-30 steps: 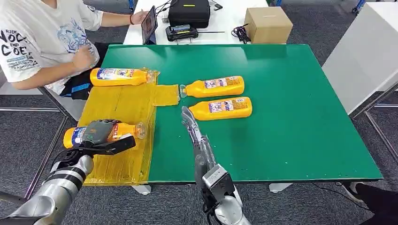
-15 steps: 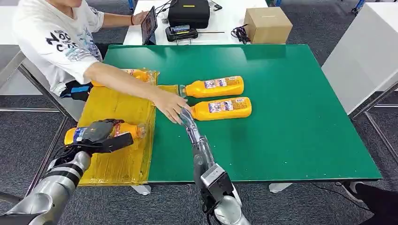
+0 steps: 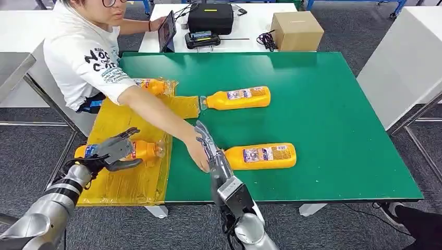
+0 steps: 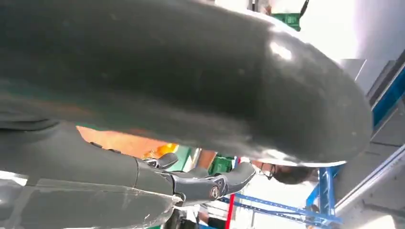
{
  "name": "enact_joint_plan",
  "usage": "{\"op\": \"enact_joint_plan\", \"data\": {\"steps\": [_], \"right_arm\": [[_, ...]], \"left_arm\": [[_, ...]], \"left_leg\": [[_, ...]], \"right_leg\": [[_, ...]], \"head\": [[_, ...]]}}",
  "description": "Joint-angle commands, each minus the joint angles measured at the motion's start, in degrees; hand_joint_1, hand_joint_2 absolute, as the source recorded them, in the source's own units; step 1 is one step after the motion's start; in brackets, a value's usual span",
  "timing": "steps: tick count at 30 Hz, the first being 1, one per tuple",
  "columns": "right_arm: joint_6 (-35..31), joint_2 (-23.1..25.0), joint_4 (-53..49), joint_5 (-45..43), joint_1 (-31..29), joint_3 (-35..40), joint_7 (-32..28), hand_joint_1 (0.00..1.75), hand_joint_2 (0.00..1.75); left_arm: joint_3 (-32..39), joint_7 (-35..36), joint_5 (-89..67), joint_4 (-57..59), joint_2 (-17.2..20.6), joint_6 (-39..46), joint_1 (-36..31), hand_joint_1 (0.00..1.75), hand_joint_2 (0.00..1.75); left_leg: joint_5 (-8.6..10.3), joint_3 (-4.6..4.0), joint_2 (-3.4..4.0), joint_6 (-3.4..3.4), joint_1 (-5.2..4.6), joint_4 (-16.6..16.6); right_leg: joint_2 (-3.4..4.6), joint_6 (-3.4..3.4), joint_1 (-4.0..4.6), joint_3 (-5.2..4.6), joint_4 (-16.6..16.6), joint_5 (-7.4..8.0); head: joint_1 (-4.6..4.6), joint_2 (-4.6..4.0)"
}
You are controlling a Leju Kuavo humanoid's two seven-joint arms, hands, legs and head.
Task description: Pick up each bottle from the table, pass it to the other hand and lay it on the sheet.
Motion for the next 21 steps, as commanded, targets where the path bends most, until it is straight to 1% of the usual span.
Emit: {"op": "enact_joint_plan", "data": {"steps": [1, 2, 3, 4, 5, 6, 8, 9, 10, 11, 12, 13, 14, 16, 17, 19, 21], "right_arm": [[-0.01, -0.63, 5.72, -0.45, -2.78, 0.48, 0.33, 0.00, 0.00], [-0.01, -0.60, 5.84, -0.45, -2.80, 0.53, 0.33, 0.00, 0.00], [-0.01, -0.60, 5.84, -0.45, -2.80, 0.53, 0.33, 0.00, 0.00], [-0.01, -0.60, 5.84, -0.45, -2.80, 0.53, 0.33, 0.00, 0.00], [0.00, -0.58, 5.95, -0.45, -2.81, 0.67, 0.33, 0.00, 0.00], [0.00, -0.61, 5.94, -0.45, -2.78, 0.74, 0.33, 0.00, 0.00], [-0.56, -0.59, 5.58, -0.42, -2.32, 0.60, 0.47, 0.00, 0.00], [-0.76, -0.57, 5.45, -0.35, -2.17, 0.58, 0.52, 0.00, 0.00], [-1.49, -0.54, 4.89, 0.06, -1.68, 0.43, 0.81, 0.00, 0.00], [-1.76, -0.69, 4.44, 0.35, -1.38, 0.63, 0.99, 0.00, 0.00], [-2.16, -0.67, 4.23, 0.58, -1.09, 0.64, 1.20, 0.00, 0.00], [-2.44, -0.87, 4.27, 0.91, -1.12, 1.00, 1.33, 0.00, 0.00], [-3.23, -1.25, 4.74, 0.75, -1.40, 1.64, 1.29, 0.00, 0.00], [-4.27, -1.54, 5.32, 0.63, -1.72, 2.34, 1.02, 0.00, 0.00], [-5.11, -1.64, 5.33, 0.80, -1.62, 2.39, 0.88, 0.00, 0.00], [-5.90, -1.93, 5.01, 1.03, -1.37, 2.31, 0.73, 0.00, 0.00], [-7.42, -2.22, 3.85, 2.89, -0.83, 1.55, 0.99, 0.00, 0.00]], "left_arm": [[0.81, -1.97, 5.51, 3.69, 1.45, -5.25, 6.12, 0.00, 0.00], [1.41, -2.57, 6.60, 3.45, 1.30, -5.59, 6.27, 0.00, 0.00], [1.41, -2.57, 6.60, 3.45, 1.30, -5.59, 6.27, 0.00, 0.00], [1.41, -2.57, 6.60, 3.45, 1.30, -5.59, 6.27, 0.00, 0.00], [1.88, -2.96, 7.98, 2.88, 0.99, -5.74, 6.50, 0.00, 0.00], [2.51, -4.02, 9.51, 2.33, 0.61, -5.42, 6.70, 0.00, 0.00], [4.54, -5.38, 13.13, 0.07, -1.53, -1.22, 7.01, 0.00, 0.00], [4.45, -5.65, 13.50, -0.62, -2.33, 2.42, 6.82, 0.00, 0.00], [5.75, -4.97, 14.44, -1.73, -3.89, 8.69, 6.42, 0.00, 0.00], [6.37, -7.10, 15.07, -3.84, -5.59, 19.06, 6.35, 0.00, 0.00], [10.20, -9.19, 19.10, -5.88, -7.62, 23.10, 6.17, 0.00, 0.00], [11.69, -11.99, 20.30, -8.19, -8.86, 28.39, 6.51, 0.00, 1.75], [15.27, -14.05, 26.10, -11.94, -10.69, 30.49, 6.93, 0.00, 1.75], [14.95, -14.91, 28.42, -17.64, -11.39, 35.20, 8.50, 0.00, 1.75], [14.98, -14.91, 31.96, -21.74, -11.94, 34.41, 9.89, 0.00, 1.75], [15.26, -14.91, 38.08, -26.15, -13.10, 32.57, 11.23, 0.00, 1.75], [14.12, -14.91, 44.11, -31.52, -14.41, 30.94, 13.11, 0.00, 1.75]], "left_leg": [[-0.02, 0.23, 0.54, -0.09, 0.05, -0.22], [-0.03, 0.27, 0.41, -0.06, -0.01, -0.18], [-0.03, 0.25, 0.52, -0.09, 0.04, -0.19], [-0.03, 0.25, 0.36, -0.06, -0.01, -0.17], [-0.02, 0.26, 0.47, -0.09, 0.04, -0.20], [-0.01, 0.24, 0.37, -0.07, 0.01, -0.18], [-0.01, 0.24, 0.41, -0.07, 0.03, -0.19], [0.01, 0.21, 0.42, -0.09, 0.07, -0.21], [0.00, 0.18, 0.24, -0.05, 0.01, -0.14], [0.02, 0.09, 0.17, -0.07, 0.06, -0.09], [0.03, 0.08, 0.03, -0.04, 0.03, -0.07], [0.02, 0.05, 0.11, -0.06, 0.07, -0.06], [0.03, -0.02, -0.03, -0.03, 0.04, 0.00], [0.02, -0.17, 0.05, -0.03, 0.10, 0.07], [-0.01, -0.27, 0.13, -0.06, 0.16, 0.12], [0.05, -0.49, 0.18, -0.03, 0.05, 0.06], [0.00, -0.47, 0.18, -0.01, 0.09, 0.08]], "right_leg": [[0.50, -0.14, 0.06, 0.08, -0.23, 0.16], [0.38, -0.08, -0.01, 0.13, -0.15, 0.08], [0.47, -0.12, 0.05, 0.10, -0.20, 0.13], [0.33, -0.08, 0.00, 0.13, -0.12, 0.07], [0.42, -0.12, 0.05, 0.12, -0.21, 0.13], [0.33, -0.10, 0.02, 0.12, -0.17, 0.09], [0.36, -0.13, 0.04, 0.12, -0.20, 0.11], [0.35, -0.15, 0.08, 0.10, -0.25, 0.13], [0.18, -0.10, 0.02, 0.10, -0.15, 0.06], [0.10, -0.12, 0.07, 0.06, -0.16, 0.07], [-0.06, -0.09, 0.04, 0.03, -0.11, 0.01], [0.01, -0.12, 0.08, 0.00, -0.16, 0.05], [-0.12, -0.08, 0.04, -0.02, -0.06, -0.01], [-0.11, -0.09, 0.10, -0.20, -0.07, 0.04], [-0.05, -0.12, 0.17, -0.30, -0.08, 0.06], [-0.05, -0.05, 0.06, -0.61, -0.05, 0.08], [-0.04, -0.06, 0.10, -0.53, -0.07, 0.02]], "head": [[0.00, 0.00], [0.00, 0.00], [0.00, 0.00], [-0.02, 0.00], [0.00, 0.00], [0.00, 0.00], [0.00, 0.00], [0.00, 0.00], [0.00, 0.00], [0.00, 0.00], [0.00, 0.00], [0.02, 0.00], [0.02, 0.00], [0.04, 0.00], [0.02, 0.00], [0.00, 0.00], [0.02, 0.00]]}}
